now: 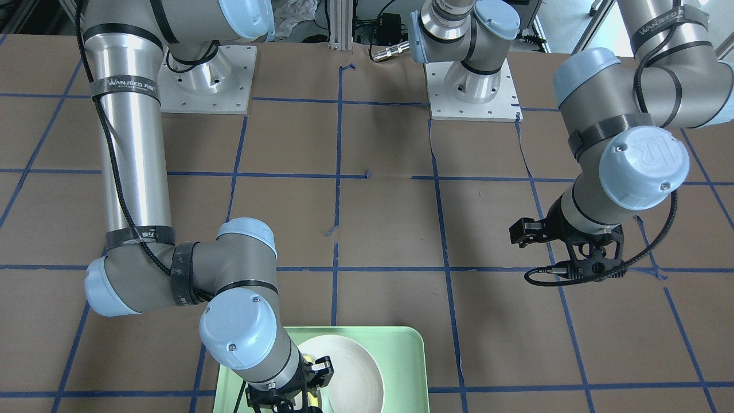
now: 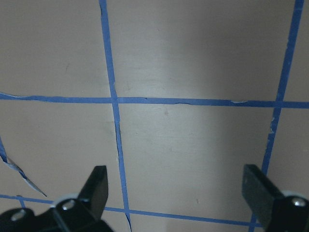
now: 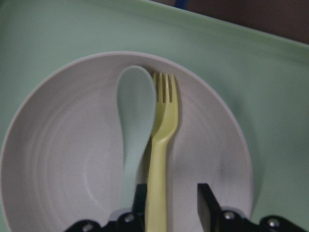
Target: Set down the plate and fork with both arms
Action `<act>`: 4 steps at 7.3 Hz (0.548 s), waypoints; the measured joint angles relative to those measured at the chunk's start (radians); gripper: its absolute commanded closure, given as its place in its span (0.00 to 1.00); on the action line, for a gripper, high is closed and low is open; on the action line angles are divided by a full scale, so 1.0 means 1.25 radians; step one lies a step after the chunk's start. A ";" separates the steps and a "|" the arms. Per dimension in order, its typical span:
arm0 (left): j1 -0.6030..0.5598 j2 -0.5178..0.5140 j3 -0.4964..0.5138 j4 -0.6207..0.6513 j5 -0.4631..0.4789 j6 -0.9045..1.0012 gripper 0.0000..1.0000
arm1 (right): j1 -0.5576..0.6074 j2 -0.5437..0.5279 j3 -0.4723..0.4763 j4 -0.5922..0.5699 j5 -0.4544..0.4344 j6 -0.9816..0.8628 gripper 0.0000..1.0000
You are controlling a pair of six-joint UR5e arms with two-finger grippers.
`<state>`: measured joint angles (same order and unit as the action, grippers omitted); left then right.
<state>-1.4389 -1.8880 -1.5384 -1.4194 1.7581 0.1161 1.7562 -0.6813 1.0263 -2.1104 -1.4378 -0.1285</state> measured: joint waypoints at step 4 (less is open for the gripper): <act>0.042 0.003 -0.016 0.048 -0.008 0.042 0.00 | 0.000 0.018 0.002 -0.019 0.002 -0.006 0.57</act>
<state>-1.3868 -1.8848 -1.5584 -1.3598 1.7484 0.1688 1.7564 -0.6588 1.0284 -2.1347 -1.4356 -0.1355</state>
